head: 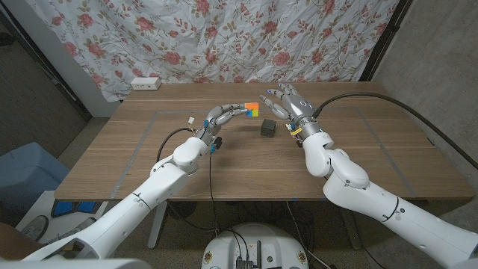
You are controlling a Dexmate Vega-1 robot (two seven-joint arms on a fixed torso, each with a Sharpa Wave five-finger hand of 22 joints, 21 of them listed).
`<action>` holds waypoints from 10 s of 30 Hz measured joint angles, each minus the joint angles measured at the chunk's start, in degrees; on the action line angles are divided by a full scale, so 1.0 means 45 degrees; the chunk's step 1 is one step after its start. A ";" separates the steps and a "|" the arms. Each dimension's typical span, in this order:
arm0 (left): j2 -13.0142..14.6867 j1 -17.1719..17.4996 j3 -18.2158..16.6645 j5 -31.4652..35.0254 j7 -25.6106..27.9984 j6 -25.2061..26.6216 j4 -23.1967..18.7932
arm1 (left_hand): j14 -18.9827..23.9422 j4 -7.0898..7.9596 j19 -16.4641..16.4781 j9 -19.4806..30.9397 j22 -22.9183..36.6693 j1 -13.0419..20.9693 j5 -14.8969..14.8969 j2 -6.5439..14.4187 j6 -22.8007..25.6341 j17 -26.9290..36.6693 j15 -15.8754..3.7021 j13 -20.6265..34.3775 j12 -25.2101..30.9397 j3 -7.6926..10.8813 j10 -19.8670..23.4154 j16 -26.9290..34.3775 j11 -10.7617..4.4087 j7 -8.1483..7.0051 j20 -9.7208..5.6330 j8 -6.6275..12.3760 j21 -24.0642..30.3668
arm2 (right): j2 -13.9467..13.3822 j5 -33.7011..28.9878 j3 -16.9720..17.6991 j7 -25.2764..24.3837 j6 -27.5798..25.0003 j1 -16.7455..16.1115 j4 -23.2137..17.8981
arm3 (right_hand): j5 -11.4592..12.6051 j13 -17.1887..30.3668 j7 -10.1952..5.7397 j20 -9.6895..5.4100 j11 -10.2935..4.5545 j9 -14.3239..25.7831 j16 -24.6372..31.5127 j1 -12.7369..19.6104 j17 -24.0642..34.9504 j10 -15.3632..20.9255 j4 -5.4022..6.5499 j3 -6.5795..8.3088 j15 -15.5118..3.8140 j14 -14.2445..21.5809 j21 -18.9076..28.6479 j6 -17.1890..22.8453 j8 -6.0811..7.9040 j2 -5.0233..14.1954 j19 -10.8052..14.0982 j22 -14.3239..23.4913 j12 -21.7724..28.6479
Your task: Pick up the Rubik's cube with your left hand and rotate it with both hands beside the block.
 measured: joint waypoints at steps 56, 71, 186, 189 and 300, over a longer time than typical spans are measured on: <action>-0.0072 0.0143 0.0009 -0.0063 0.0014 -0.0211 0.0000 | 0.0000 -0.0001 0.0000 0.0071 0.0000 -0.0027 -0.0010 0.0088 0.0159 0.0001 0.0000 0.0186 -0.0024 -0.0135 0.0069 -0.0088 0.0069 0.0104 0.0000 -0.0244 0.0000 | 0.0911 -0.3703 -0.0558 0.3374 -0.0334 -0.0043 -0.0128 | 0.0000 -0.0068 -0.0039 -0.0207 -0.0024 0.0000 0.0050 -0.0108 0.0058 -0.0428 0.0052 0.0158 0.0067 -0.0248 0.0102 0.0460 0.0001 -0.0007 -0.0337 0.0000 0.0103; -0.0111 0.0143 0.0010 -0.0069 0.0048 -0.0211 0.0001 | 0.0000 0.0015 0.0000 0.0070 -0.0001 -0.0126 0.0027 0.0187 0.0157 0.0029 0.0000 0.0186 -0.0064 -0.0221 0.0069 -0.0088 0.0069 0.0106 0.0000 -0.0333 0.0000 | 0.0979 -0.4041 -0.0400 0.3577 -0.0251 -0.0275 -0.0122 | 0.0000 -0.0066 -0.0069 -0.0207 -0.0118 0.0008 0.0151 -0.0276 0.0057 -0.0431 0.0036 0.0250 0.0067 -0.0247 0.0102 0.0659 0.0069 -0.0175 -0.0336 0.0000 0.0103; -0.0199 0.0049 0.0124 0.0116 0.0203 -0.0073 -0.0013 | 0.0000 -0.0019 0.0000 0.0127 0.0059 -0.0104 0.0059 0.0165 0.0367 0.0001 0.0000 0.0403 -0.0269 -0.0330 0.0139 -0.0137 0.0139 0.0131 0.0000 -0.0640 0.0000 | 0.0940 -0.2565 0.0126 0.4818 -0.0527 0.0578 -0.0548 | 0.0084 -0.0061 0.0377 -0.0025 -0.0112 0.0063 0.0447 -0.0948 0.0118 -0.0105 0.0247 0.0489 0.0092 -0.0036 0.0149 0.1414 0.0041 -0.0308 -0.0060 0.0000 0.0245; -0.0197 0.0064 0.0111 0.0119 0.0232 -0.0067 -0.0029 | 0.0000 -0.0019 0.0000 0.0118 0.0059 -0.0104 0.0036 0.0165 0.0393 0.0001 0.0000 0.0405 -0.0271 -0.0331 0.0182 -0.0137 0.0182 0.0108 -0.0001 -0.0644 0.0000 | 0.0899 -0.2565 0.0043 0.4904 -0.0591 0.0648 -0.0562 | 0.0084 -0.0061 0.0392 -0.0025 -0.0112 0.0063 0.0447 -0.0948 0.0118 -0.0105 0.0299 0.0436 0.0092 -0.0036 0.0149 0.1429 0.0070 -0.0308 -0.0060 0.0000 0.0245; -0.0854 -0.0287 0.0146 -0.0340 0.0258 -0.0390 0.0794 | 0.0000 0.0016 -0.0070 0.0155 0.0059 -0.0261 0.0071 0.0326 0.0658 0.0024 0.0000 0.0578 -0.0411 -0.0430 0.0227 -0.0136 0.0228 0.0160 0.0070 -0.0797 0.0000 | 0.0819 -0.4596 -0.0334 0.6349 -0.0038 -0.0122 -0.0829 | 0.0183 -0.0060 0.0385 -0.0117 -0.0159 0.0076 0.0447 -0.0990 0.0027 0.0167 0.0349 0.0807 -0.0091 0.0188 0.0149 0.2343 0.0195 -0.0361 0.0030 0.0000 0.0245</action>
